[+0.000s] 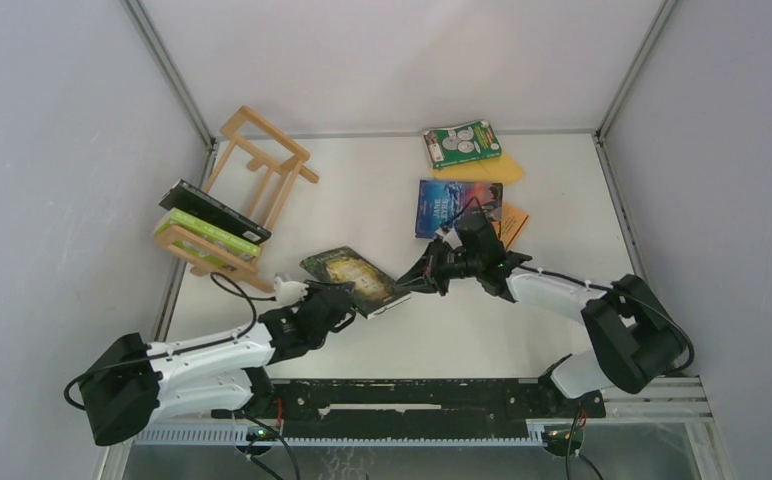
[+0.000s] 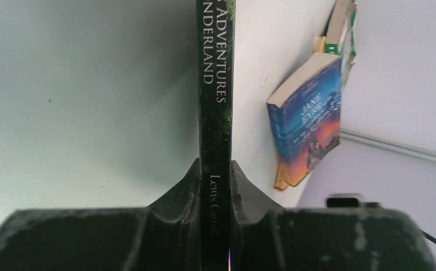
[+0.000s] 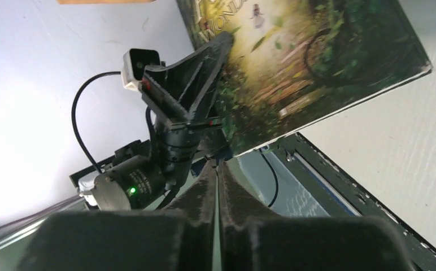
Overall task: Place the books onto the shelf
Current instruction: Pick up the book from the center of the board.
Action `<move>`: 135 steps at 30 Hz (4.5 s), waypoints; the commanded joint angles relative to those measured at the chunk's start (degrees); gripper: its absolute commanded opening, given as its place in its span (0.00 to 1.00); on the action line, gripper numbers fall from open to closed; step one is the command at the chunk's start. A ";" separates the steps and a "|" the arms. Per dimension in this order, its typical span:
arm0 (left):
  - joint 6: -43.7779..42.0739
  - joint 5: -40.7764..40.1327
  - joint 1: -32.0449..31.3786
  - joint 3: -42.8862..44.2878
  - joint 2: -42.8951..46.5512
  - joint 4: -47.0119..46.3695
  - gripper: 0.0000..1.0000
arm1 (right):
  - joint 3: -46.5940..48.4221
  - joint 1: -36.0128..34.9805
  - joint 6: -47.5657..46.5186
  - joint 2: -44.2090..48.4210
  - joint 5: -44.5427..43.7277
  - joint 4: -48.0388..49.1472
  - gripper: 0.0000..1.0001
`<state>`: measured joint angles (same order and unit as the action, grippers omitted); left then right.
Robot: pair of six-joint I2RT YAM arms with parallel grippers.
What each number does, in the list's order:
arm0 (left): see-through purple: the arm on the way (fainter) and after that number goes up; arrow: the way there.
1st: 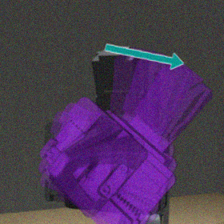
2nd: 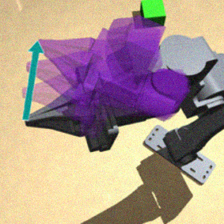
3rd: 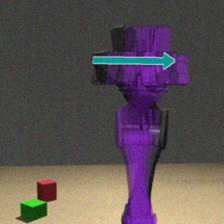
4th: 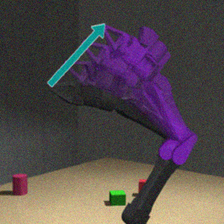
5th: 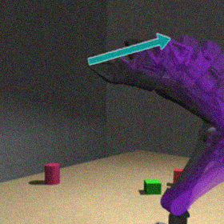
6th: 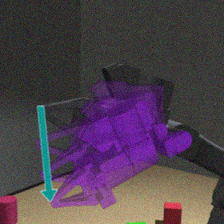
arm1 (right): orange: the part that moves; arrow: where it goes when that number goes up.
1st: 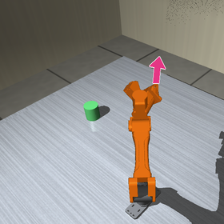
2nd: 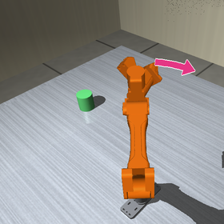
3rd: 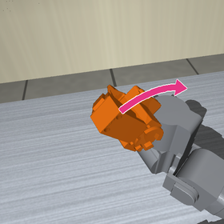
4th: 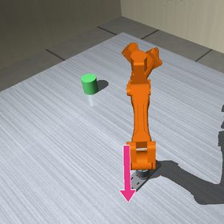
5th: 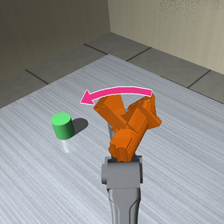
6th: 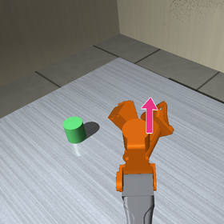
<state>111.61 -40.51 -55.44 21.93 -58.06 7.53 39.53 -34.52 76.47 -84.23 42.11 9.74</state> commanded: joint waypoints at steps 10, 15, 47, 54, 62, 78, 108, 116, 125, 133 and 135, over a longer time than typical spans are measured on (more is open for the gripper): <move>-22.00 -3.24 -0.11 21.97 -8.06 9.43 0.00 | 18.83 -2.55 -44.72 11.09 -19.90 -40.62 0.45; -33.21 -3.76 -0.15 31.48 -13.33 13.94 0.00 | 21.19 -10.57 -54.58 15.01 -37.05 -41.87 0.47; -47.71 10.71 4.32 53.04 -18.42 28.53 0.00 | 11.71 -42.53 -80.52 21.09 -73.54 -12.80 0.54; -48.24 11.32 4.75 52.29 -17.62 29.34 0.00 | 14.52 -42.95 -80.92 16.63 -74.79 -12.72 0.56; -51.36 13.81 5.06 50.51 -15.38 27.16 0.00 | 16.25 -42.28 -81.16 12.14 -74.89 -13.11 0.58; -48.43 19.62 4.31 47.98 -14.80 26.19 0.00 | 16.63 -42.37 -88.64 4.26 -88.87 -5.22 0.45; -49.51 36.81 23.00 41.53 -5.25 24.45 0.77 | 11.54 -46.30 -97.14 16.90 -83.22 -2.87 0.00; -51.46 42.33 26.52 43.99 -7.81 27.01 0.77 | 10.29 -48.36 -100.48 19.79 -84.42 -2.60 0.00; -51.67 46.46 27.84 43.77 -9.04 24.73 0.00 | 8.65 -48.77 -99.09 22.58 -84.15 -4.64 0.00; -49.76 44.14 27.84 44.33 -9.03 22.87 0.00 | 8.34 -48.75 -94.37 24.93 -84.73 -12.16 0.56; -49.38 42.73 27.64 44.72 -9.09 22.92 0.00 | 9.62 -48.88 -93.41 24.94 -84.67 -14.52 0.63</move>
<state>67.66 3.60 -28.29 63.96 -68.71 34.50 46.74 -83.50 -21.39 -63.02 -40.05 -2.92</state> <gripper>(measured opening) 0.223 0.590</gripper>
